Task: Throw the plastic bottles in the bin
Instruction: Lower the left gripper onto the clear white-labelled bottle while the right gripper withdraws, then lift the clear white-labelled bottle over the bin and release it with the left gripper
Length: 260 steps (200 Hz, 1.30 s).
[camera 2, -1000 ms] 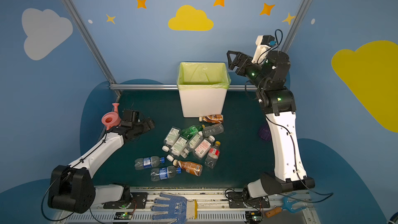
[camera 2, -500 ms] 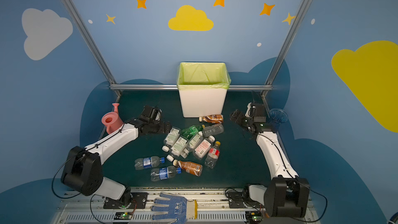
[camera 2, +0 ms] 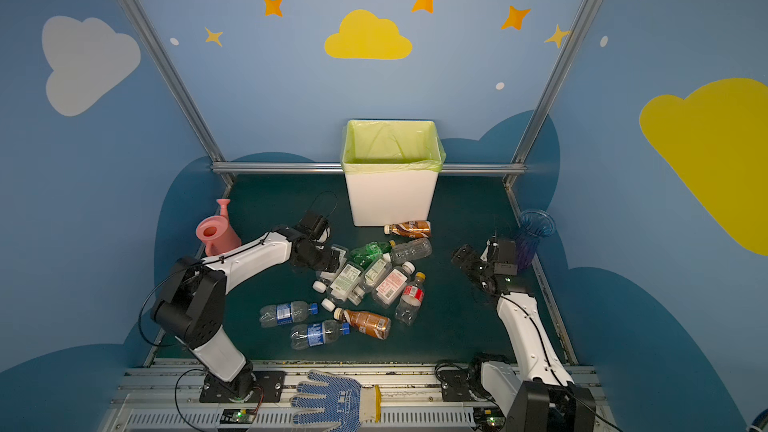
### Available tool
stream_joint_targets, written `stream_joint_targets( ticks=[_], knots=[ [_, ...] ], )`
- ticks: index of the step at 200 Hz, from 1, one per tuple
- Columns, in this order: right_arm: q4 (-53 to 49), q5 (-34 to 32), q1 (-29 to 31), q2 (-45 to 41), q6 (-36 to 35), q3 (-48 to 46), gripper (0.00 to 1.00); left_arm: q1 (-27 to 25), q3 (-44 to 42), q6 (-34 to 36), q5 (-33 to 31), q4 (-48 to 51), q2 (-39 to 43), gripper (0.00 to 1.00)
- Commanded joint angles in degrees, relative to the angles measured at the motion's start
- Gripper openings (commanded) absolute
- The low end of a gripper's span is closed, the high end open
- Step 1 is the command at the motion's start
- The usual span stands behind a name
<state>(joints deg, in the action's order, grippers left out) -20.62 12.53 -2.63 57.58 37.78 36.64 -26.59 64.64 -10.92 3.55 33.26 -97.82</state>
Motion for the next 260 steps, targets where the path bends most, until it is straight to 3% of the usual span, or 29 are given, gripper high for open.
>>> stream_joint_targets(
  ticks=[1,46,77,115,191,207,236,260],
  knots=[
    [1.89,0.88,-0.61,-0.60,0.89,0.36,0.96,-0.37,1.48,0.81,0.95,1.04,-0.39,0.93],
    [1.89,1.83,-1.18,0.34,1.97,0.01,0.95,-0.58,4.73,-0.13,-2.60,4.80,-4.58,0.89],
    [1.38,2.14,-1.89,-0.01,1.43,-0.02,0.96,0.32,5.45,-2.60,-6.42,5.85,-5.54,0.79],
    [1.12,2.98,-2.98,-0.14,1.38,-0.03,0.96,2.23,5.89,-4.45,-6.51,6.37,-6.16,0.78],
    [2.01,4.43,-3.44,0.95,1.76,-0.52,0.96,1.15,8.45,-4.81,-5.66,7.90,-10.42,0.81],
    [2.17,4.52,-3.62,0.96,1.68,-0.49,0.96,1.19,8.87,-4.56,-4.60,7.49,-11.12,0.73],
    [2.50,5.18,-4.17,1.51,1.51,-0.17,0.96,1.68,10.66,-4.81,-3.27,7.05,-9.34,0.46],
    [2.70,5.72,-4.51,2.09,1.33,0.20,0.96,4.70,14.21,-5.52,-0.20,4.92,-1.99,0.44]
  ],
)
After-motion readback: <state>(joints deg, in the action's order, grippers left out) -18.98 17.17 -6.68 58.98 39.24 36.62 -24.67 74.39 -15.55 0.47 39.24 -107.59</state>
